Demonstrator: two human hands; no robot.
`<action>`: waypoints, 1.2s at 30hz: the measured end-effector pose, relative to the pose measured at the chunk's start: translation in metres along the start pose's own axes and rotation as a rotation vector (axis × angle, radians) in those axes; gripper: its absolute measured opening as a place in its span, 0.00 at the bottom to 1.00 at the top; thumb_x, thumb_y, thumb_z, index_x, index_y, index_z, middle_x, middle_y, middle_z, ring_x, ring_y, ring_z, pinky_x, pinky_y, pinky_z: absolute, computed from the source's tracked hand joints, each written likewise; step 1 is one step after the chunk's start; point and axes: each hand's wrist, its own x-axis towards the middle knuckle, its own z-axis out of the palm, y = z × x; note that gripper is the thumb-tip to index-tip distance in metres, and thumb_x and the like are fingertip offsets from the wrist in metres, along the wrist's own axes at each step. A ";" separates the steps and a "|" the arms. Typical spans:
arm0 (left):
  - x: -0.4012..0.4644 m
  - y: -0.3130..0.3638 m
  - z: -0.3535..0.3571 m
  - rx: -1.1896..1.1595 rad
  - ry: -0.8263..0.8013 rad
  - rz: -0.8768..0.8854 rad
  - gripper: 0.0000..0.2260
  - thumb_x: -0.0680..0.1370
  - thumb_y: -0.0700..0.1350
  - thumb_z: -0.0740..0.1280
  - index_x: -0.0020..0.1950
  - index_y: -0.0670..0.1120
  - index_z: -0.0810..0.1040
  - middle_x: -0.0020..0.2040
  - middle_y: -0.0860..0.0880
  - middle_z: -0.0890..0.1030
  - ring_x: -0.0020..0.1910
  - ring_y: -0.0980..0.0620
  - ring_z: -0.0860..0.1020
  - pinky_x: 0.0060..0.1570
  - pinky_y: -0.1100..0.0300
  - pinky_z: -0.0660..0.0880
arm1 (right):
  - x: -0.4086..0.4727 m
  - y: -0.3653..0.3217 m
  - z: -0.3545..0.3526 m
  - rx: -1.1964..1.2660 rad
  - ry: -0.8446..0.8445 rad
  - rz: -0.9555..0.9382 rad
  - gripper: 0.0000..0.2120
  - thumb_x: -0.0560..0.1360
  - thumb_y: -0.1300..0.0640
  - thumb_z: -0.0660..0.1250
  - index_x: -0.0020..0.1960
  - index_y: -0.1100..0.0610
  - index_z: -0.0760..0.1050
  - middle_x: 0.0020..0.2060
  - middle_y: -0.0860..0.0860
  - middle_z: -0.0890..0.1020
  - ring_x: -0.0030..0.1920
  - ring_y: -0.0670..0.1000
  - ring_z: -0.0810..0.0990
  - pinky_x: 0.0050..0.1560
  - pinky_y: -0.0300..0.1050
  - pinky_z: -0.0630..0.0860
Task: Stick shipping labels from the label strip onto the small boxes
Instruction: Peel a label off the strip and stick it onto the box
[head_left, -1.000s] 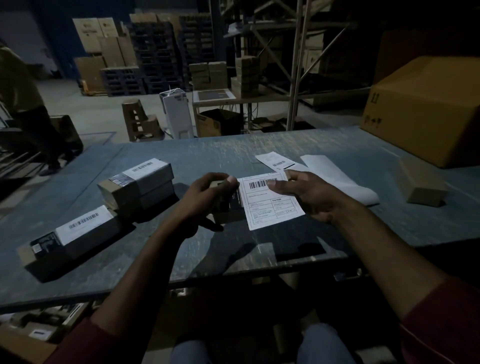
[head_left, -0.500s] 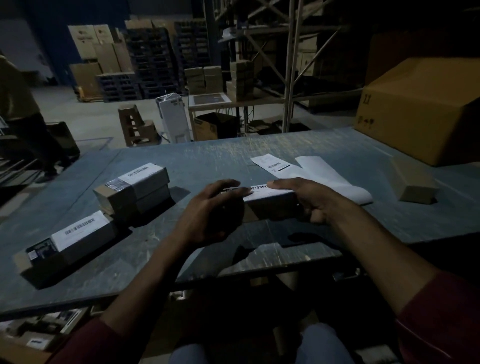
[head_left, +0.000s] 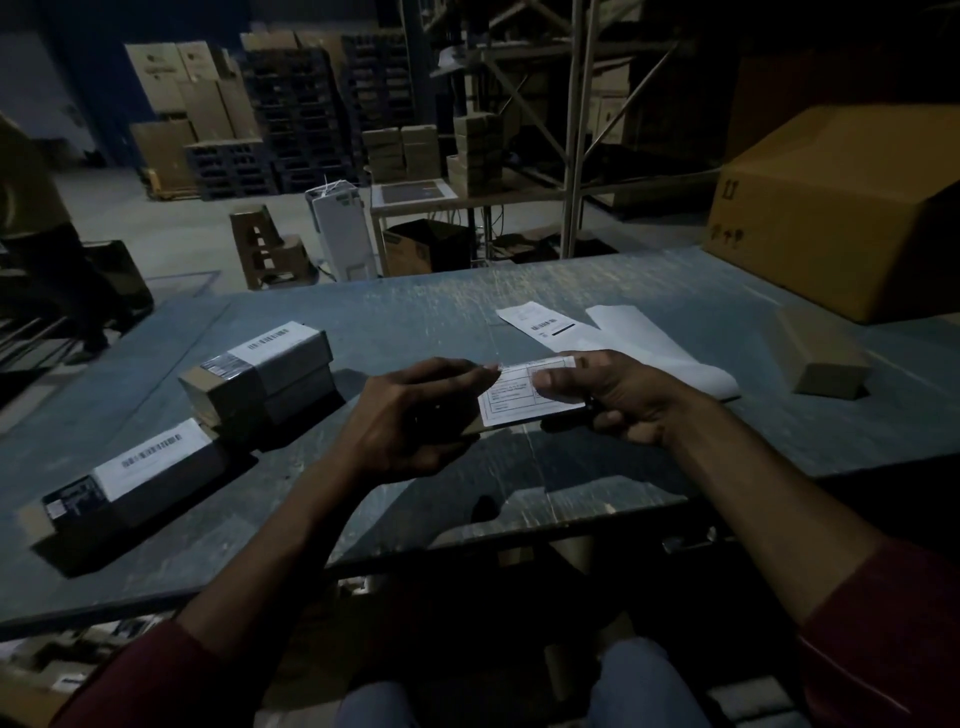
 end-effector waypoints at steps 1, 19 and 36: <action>0.000 0.000 0.000 0.042 -0.022 0.008 0.31 0.76 0.52 0.76 0.78 0.54 0.72 0.70 0.53 0.78 0.59 0.56 0.83 0.52 0.60 0.82 | 0.000 0.001 -0.002 -0.007 -0.010 0.002 0.25 0.70 0.56 0.77 0.65 0.63 0.79 0.54 0.61 0.87 0.41 0.56 0.89 0.16 0.31 0.54; -0.012 0.019 0.002 -0.089 -0.153 -0.127 0.42 0.74 0.61 0.75 0.83 0.60 0.59 0.77 0.50 0.73 0.67 0.48 0.81 0.63 0.46 0.80 | 0.000 0.010 -0.008 -0.051 -0.059 -0.025 0.37 0.63 0.75 0.78 0.69 0.59 0.74 0.52 0.59 0.84 0.39 0.54 0.85 0.25 0.38 0.75; 0.016 0.027 0.001 0.171 -0.326 -0.410 0.41 0.69 0.65 0.78 0.78 0.51 0.72 0.68 0.47 0.81 0.64 0.44 0.80 0.59 0.51 0.77 | 0.005 0.036 -0.002 -0.063 -0.173 -0.124 0.42 0.57 0.80 0.75 0.64 0.48 0.78 0.64 0.64 0.80 0.61 0.64 0.82 0.51 0.66 0.84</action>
